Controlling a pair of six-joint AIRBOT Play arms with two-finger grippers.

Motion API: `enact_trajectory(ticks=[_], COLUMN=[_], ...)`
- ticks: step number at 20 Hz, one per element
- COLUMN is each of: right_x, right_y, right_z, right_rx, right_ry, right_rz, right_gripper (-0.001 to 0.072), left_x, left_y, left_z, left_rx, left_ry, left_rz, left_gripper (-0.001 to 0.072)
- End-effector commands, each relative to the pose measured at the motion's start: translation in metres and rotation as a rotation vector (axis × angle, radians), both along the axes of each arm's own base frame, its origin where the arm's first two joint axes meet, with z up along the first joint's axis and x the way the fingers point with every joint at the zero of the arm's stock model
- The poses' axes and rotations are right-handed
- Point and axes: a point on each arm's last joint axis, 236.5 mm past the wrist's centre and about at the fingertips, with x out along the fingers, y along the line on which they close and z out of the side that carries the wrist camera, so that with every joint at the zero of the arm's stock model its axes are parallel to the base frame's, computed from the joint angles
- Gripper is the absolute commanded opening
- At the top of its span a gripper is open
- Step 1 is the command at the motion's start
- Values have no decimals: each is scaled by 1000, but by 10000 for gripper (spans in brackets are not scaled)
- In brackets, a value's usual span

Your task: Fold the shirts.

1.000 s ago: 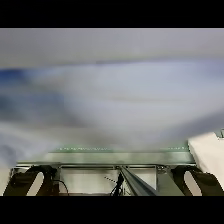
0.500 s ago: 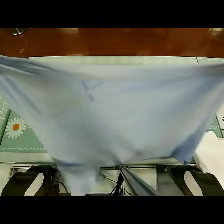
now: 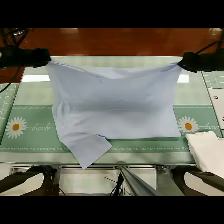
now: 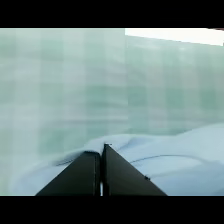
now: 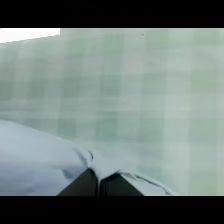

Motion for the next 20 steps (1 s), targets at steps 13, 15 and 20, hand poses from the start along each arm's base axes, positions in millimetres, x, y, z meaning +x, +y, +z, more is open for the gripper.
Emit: enact_trajectory(ticks=[13,15,20], right_x=[16,-9,-39], right_y=[-40,-47,-42], right_z=[-74,-82,-148], right_rx=[33,31,57], right_ry=[348,433,562], right_rz=[60,109,89], right_gripper=[19,19,19], left_x=[-52,-72,-130], left_y=[6,10,-7], left_z=[-95,-111,-180], left_rx=[-11,-24,-48], left_ry=[511,592,785], left_rz=[-177,-188,-209], left_gripper=[23,24,23])
